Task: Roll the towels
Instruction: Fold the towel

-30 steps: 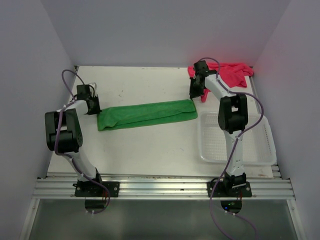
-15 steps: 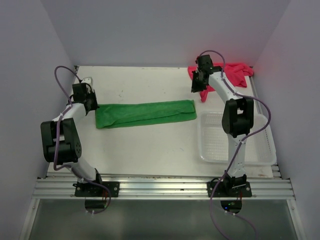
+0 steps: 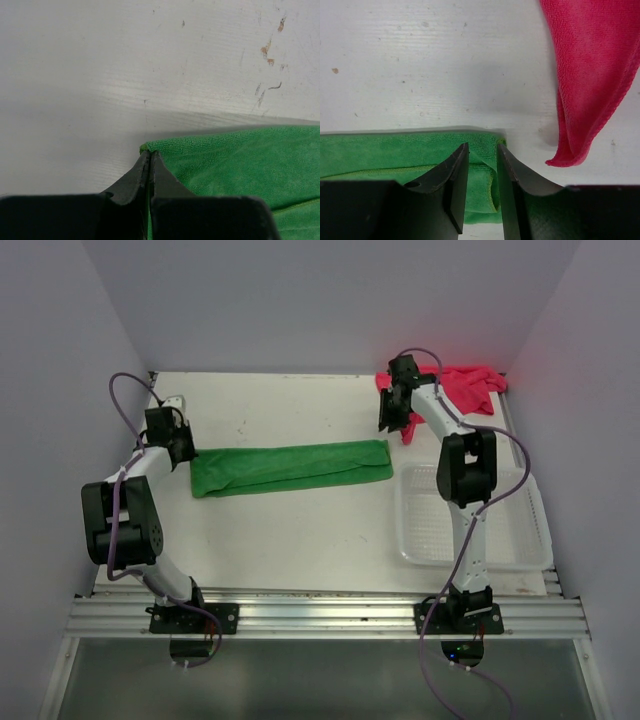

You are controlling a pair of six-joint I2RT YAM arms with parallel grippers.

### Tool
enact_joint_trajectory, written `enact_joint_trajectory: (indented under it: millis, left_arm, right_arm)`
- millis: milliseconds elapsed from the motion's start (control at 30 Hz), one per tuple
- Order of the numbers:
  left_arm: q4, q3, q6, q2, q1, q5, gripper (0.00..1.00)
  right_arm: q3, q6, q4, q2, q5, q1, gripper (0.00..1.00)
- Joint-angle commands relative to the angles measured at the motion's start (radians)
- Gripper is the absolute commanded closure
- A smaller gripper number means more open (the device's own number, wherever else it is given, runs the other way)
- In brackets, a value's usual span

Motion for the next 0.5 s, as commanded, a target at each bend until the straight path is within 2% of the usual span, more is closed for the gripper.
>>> enact_joint_trajectory:
  millis: [0,467]
  left_arm:
    - [0.043,0.003,-0.006,-0.015,0.01,-0.005,1.0]
    - [0.034,0.008,-0.001,-0.017,0.01,0.0,1.0]
  right_arm:
    - [0.049,-0.007,-0.067,0.028,0.005,0.002,0.67]
    - [0.066,-0.011,-0.075,0.081,0.002,0.004,0.63]
